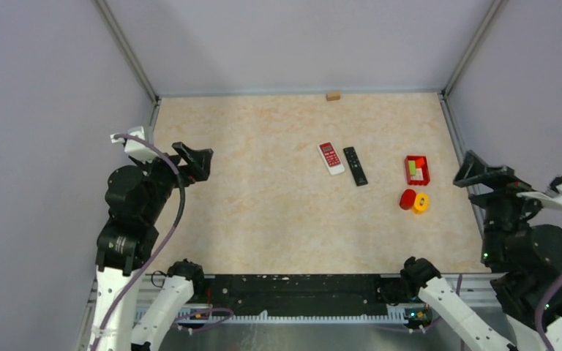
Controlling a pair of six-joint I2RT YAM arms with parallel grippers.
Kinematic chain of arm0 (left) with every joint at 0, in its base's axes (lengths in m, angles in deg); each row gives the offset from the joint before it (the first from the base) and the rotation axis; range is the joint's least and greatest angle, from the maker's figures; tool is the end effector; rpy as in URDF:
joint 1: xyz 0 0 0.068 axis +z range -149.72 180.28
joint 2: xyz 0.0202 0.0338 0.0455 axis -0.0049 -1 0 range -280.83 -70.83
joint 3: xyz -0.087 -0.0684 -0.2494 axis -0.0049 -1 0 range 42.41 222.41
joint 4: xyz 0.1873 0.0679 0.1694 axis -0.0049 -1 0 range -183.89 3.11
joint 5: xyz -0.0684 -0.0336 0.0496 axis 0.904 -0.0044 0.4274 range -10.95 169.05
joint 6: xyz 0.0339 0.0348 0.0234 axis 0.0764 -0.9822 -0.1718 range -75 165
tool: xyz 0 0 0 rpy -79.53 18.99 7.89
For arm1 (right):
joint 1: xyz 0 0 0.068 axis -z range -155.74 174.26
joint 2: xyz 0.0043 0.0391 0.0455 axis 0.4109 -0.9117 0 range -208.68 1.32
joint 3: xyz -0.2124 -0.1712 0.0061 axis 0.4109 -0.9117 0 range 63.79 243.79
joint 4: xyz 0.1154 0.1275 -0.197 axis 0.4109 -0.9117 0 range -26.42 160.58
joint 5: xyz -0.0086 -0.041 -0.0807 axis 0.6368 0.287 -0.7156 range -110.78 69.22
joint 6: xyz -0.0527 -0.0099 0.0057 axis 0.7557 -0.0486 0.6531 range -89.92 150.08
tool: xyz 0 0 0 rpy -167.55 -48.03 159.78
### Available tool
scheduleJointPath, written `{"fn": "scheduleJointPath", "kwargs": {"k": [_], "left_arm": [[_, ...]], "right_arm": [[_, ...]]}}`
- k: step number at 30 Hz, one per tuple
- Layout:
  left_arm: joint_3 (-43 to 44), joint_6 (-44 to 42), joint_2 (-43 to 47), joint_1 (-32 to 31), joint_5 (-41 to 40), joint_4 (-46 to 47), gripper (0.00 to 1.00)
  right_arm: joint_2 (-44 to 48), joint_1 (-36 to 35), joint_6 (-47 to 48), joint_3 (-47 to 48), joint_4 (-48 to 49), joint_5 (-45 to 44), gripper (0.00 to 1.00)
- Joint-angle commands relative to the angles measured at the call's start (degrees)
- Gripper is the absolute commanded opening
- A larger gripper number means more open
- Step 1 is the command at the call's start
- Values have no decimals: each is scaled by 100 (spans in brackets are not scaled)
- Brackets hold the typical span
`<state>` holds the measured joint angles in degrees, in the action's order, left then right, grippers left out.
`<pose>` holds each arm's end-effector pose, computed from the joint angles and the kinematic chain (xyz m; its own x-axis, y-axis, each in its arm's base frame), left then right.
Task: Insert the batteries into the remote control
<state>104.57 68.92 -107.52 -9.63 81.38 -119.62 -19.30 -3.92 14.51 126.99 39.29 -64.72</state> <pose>0.1105 -0.0208 0.4169 -0.1998 -0.3763 -0.9047 0.1431 0.9022 -0.4069 0.0208 -0.0168 0.4360 0.2359 0.3457 -0.9082 0.2039 0.8962 0.3940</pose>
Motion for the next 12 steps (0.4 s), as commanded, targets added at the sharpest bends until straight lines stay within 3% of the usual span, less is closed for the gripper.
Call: {"fn": "scheduleJointPath", "kwargs": {"k": [1,12], "left_arm": [[268,-107,121,4,-178,-102,99],[464,-63,146,0,52,-336,99]], "right_arm": [[78,50,319,274,-304,-767,94],[79,54,223,396,-472,-713,95]]}}
